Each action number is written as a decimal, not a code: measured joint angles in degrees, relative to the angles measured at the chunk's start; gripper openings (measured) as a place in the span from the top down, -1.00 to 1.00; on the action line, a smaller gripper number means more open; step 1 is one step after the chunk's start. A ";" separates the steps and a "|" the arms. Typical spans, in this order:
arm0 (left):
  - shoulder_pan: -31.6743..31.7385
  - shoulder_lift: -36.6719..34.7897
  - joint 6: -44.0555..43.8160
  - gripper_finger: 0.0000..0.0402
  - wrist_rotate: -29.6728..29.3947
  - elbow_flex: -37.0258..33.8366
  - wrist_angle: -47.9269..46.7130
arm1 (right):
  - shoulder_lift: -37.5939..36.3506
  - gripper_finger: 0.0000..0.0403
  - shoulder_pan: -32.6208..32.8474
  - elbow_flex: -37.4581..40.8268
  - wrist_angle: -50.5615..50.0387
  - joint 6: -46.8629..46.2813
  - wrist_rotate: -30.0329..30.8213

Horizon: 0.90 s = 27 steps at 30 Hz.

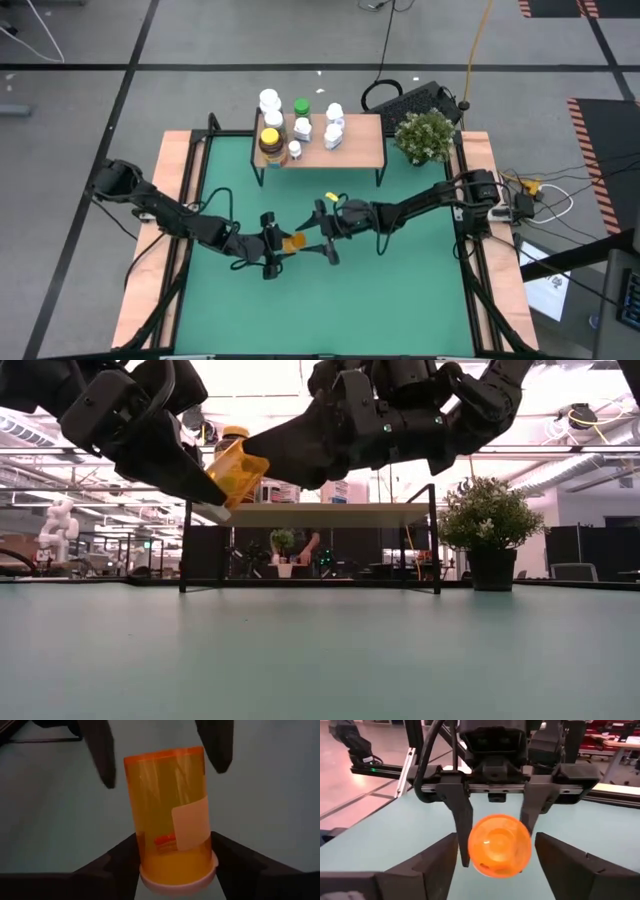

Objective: Pick and place medicine bottles onto shelf by color
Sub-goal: Put the orange pill bottle on the shelf

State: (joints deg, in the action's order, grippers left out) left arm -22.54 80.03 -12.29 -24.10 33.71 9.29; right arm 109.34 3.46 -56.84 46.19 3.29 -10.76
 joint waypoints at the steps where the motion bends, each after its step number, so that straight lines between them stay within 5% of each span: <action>1: 0.00 0.00 0.00 -0.10 0.00 0.00 0.25 | 0.00 -0.27 0.04 0.00 0.00 -0.27 0.02; 12: 0.01 0.00 -3.95 -0.12 0.13 -0.07 0.76 | 0.00 0.16 -0.46 0.00 -0.12 -2.34 -0.26; 27: -1.39 0.00 -13.52 -0.26 1.99 -0.09 2.27 | 0.00 0.12 -6.17 1.78 2.27 -20.17 -11.69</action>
State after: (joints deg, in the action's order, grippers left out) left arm -23.93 80.03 -25.81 -22.11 33.63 11.56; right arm 109.34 -2.71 -55.06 48.47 -16.88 -22.46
